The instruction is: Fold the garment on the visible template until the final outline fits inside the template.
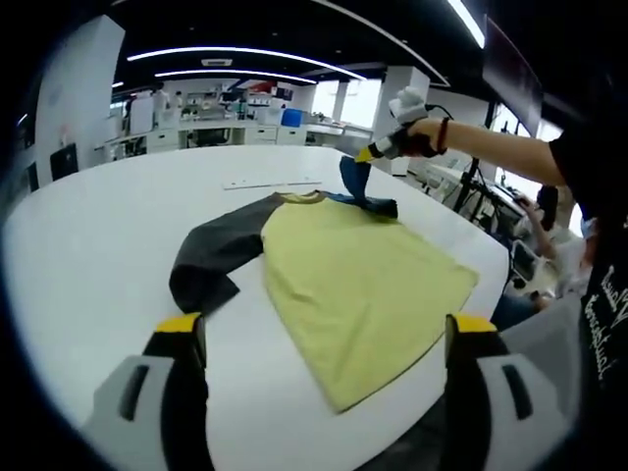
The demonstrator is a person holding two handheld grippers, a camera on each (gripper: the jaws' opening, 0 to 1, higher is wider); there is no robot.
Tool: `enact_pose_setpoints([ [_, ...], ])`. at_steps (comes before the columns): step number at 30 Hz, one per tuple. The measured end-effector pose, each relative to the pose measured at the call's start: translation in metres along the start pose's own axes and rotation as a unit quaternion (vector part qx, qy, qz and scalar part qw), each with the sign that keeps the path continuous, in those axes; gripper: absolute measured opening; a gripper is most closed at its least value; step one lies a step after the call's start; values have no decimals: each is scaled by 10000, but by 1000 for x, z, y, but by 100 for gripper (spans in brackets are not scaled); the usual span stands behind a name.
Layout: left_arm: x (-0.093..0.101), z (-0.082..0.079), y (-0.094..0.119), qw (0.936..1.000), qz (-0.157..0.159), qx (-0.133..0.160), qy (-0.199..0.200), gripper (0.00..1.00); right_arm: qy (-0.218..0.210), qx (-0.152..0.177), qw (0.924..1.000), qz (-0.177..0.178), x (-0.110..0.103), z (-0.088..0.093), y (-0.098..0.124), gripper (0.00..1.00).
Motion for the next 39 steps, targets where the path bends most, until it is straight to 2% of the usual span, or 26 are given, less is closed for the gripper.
enact_pose_setpoints([
  [16,-1,1,3,10000,-36,41,7,99,-50,211,9985,-497,-33,-7,-14,0],
  [22,-2,2,3,10000,-49,29,17,99,76,46,9971,-762,-52,0,-18,0],
  [30,3,4,1,9999,100,34,21,99,245,-124,9964,-801,-75,11,-33,0],
  [36,1,6,1,9999,108,19,43,99,330,-268,9959,-798,-81,17,-47,0],
  [39,-1,6,1,9999,111,8,40,99,323,-320,9959,-782,-87,21,-47,0],
])
Point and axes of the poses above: the point that each gripper's makers call its tool centre point, and the gripper's own axes: y roughly backward along the fingers, x roughly to its right, z roughly out of its underside, the point moved 9 cm from there along y, roughly backward along the fingers, and after that the axes turned 14 degrees about y, right-handed, at the moved point
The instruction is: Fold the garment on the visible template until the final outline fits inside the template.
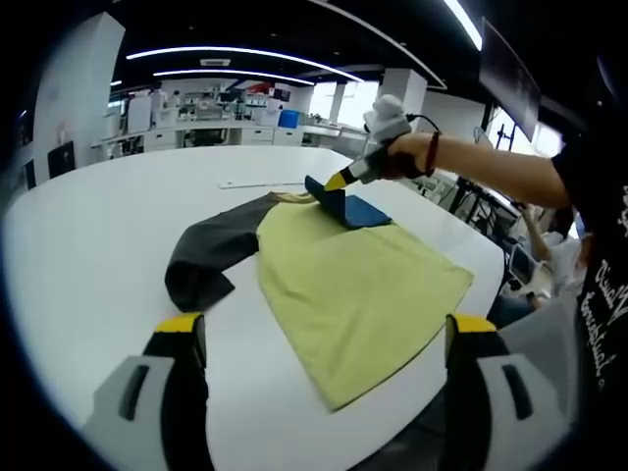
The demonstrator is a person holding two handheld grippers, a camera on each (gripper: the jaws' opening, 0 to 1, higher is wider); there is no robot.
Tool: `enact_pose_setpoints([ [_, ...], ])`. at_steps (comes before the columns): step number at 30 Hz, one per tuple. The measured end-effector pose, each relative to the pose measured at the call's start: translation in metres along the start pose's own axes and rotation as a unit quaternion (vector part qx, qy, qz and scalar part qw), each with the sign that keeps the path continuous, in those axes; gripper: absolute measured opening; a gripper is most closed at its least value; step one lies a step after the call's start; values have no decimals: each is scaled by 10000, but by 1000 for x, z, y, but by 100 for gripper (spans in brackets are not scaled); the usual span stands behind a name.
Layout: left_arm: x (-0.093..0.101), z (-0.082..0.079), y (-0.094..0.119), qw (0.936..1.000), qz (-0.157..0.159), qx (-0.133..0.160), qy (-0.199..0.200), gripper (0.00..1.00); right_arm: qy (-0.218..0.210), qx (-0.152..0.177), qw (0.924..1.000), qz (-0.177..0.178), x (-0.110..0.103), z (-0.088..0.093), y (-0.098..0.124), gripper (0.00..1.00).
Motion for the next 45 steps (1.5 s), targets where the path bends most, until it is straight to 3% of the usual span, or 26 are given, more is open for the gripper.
enact_pose_setpoints([
  [11,-1,-1,-2,10000,22,-70,-37,99,-187,-3,9998,-120,-2,5,-23,0],
  [16,0,-4,-2,10000,11,-58,-58,99,-415,109,9986,-306,-15,6,-19,0],
  [19,1,-4,-2,10000,11,-43,-60,99,-398,158,9986,-301,-11,5,-22,1],
  [28,2,-3,-1,9999,-8,-56,-100,99,-450,-344,9980,287,0,29,-18,28],
  [34,2,-5,-2,9998,-18,-102,-155,99,-499,-497,9968,374,3,41,-20,27],
  [37,2,-5,-3,9998,1,-106,-170,99,-554,-562,9951,588,8,44,-21,27],
  [41,4,-4,-4,9997,24,-140,-192,99,-602,-603,9943,647,3,50,-16,26],
  [45,7,-4,-4,9997,31,-151,-187,99,-610,-581,9941,683,5,53,-19,20],
])
Point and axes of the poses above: the point that each gripper's makers call its tool centre point, and the gripper's own axes: y roughly backward along the fingers, x roughly to its right, z roughly out of its underside, the point moved 9 cm from there along y, roughly backward along the fingers, and after that the axes turned 14 degrees about y, right-handed, at the moved point
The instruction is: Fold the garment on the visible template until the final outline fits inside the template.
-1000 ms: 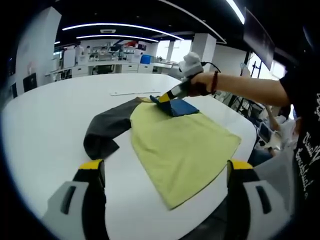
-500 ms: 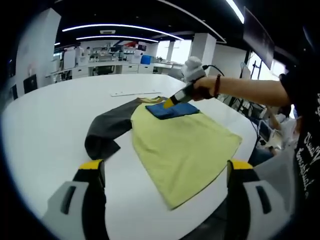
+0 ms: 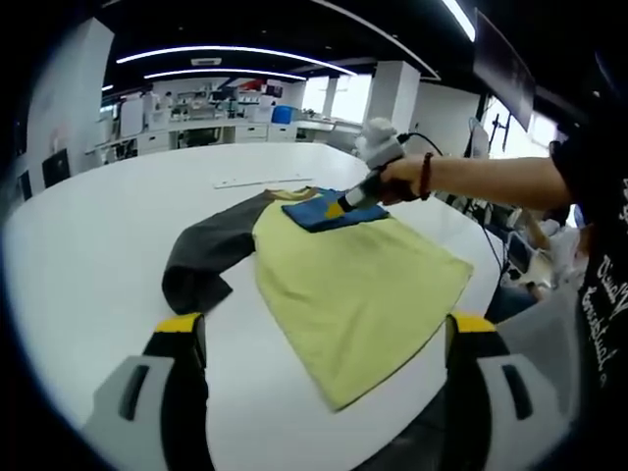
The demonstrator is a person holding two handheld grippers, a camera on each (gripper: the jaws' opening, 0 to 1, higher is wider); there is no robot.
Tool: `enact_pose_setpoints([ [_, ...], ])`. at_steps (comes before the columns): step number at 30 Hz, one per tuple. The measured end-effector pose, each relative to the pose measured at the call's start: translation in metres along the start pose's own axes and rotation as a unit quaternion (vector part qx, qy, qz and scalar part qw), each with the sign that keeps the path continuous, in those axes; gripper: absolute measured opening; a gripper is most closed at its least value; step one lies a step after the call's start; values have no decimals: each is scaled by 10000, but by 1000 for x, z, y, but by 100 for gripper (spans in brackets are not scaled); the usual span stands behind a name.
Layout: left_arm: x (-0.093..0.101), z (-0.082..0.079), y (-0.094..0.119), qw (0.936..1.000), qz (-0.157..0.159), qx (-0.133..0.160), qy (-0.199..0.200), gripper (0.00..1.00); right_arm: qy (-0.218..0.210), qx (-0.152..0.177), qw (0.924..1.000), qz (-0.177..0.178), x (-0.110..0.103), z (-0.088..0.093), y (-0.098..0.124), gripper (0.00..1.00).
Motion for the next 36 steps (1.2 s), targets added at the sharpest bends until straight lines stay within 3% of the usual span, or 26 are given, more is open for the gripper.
enact_pose_setpoints([
  [8,-1,1,2,10000,-45,-41,-33,99,-5,-22,10000,79,-1,6,-6,14],
  [10,-1,1,3,10000,-53,-39,-30,99,-15,19,9999,101,-9,9,2,12],
  [22,-5,0,5,9999,-107,-49,-14,99,-193,107,9997,-98,-8,6,-3,0],
  [26,-6,1,5,9998,-144,-103,-12,97,-182,228,9995,-138,-14,2,8,0],
  [30,-6,2,5,9998,-145,-100,0,98,-157,326,9991,-222,-5,-7,-1,0],
  [32,-6,2,5,9999,-144,-94,4,98,-108,404,9988,-264,-14,-8,9,0],
  [36,-6,2,5,9998,-148,-99,-1,98,-58,647,9966,-507,-17,-20,6,0],
])
Point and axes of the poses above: the point that each gripper's makers call its tool centre point, and the gripper's own axes: y roughly backward along the fingers, x roughly to its right, z roughly out of its underside, the point moved 9 cm from there along y, roughly backward along the fingers, and after that the axes turned 14 degrees about y, right-handed, at the moved point
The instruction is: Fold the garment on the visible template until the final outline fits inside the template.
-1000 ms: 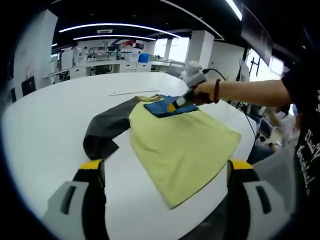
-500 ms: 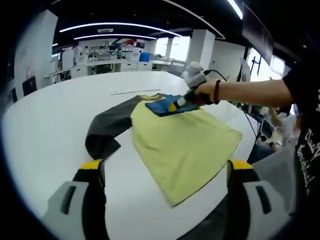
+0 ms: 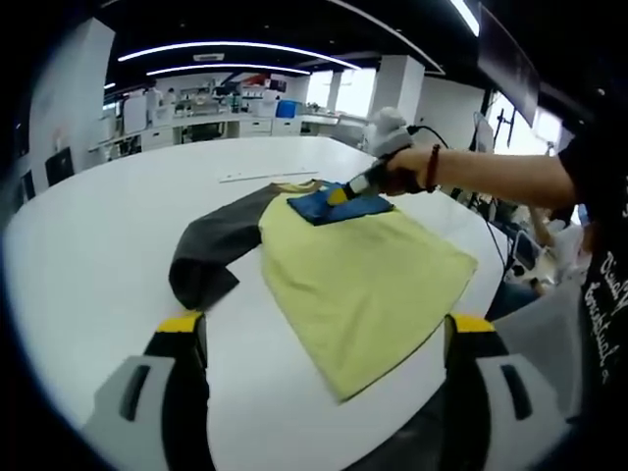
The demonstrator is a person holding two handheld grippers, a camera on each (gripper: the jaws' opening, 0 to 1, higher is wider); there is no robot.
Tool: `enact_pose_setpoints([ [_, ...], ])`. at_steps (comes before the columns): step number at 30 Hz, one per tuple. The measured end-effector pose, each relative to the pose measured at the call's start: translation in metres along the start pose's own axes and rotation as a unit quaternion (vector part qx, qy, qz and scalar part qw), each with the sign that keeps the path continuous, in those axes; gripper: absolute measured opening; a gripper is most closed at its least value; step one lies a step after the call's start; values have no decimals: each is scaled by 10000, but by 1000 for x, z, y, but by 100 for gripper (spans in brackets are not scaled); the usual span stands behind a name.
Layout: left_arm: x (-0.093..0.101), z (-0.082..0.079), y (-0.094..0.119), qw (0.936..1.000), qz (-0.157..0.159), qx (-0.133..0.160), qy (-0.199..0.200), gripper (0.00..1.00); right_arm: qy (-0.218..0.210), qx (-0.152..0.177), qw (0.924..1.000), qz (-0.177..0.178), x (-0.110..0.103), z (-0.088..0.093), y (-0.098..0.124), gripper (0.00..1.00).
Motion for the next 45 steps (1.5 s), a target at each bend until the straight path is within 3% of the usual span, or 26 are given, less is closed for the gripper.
enact_pose_setpoints([
  [15,-5,3,5,9999,-85,46,75,98,176,628,9955,-686,-34,-18,-4,0],
  [25,-8,6,9,9997,-163,66,151,98,379,694,9910,-1079,-49,-26,-21,0],
  [29,-10,6,10,9997,-175,78,151,99,151,641,9905,-1204,-55,-24,-22,1],
  [36,-9,4,8,9998,-142,73,80,99,344,533,9917,-1120,-50,-23,-20,28],
  [41,-9,0,8,9998,-178,95,47,99,613,475,9930,-894,-46,-20,-8,57],
  [45,-12,-3,9,9997,-221,122,27,99,733,449,9930,-808,-39,-20,-4,69],
])
Point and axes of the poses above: the point that each gripper's makers call its tool centre point, and the gripper's own axes: y roughly backward along the fingers, x roughly to its right, z roughly out of its underside, the point moved 9 cm from there along y, roughly backward along the fingers, and after that the axes turned 14 degrees about y, right-handed, at the moved point
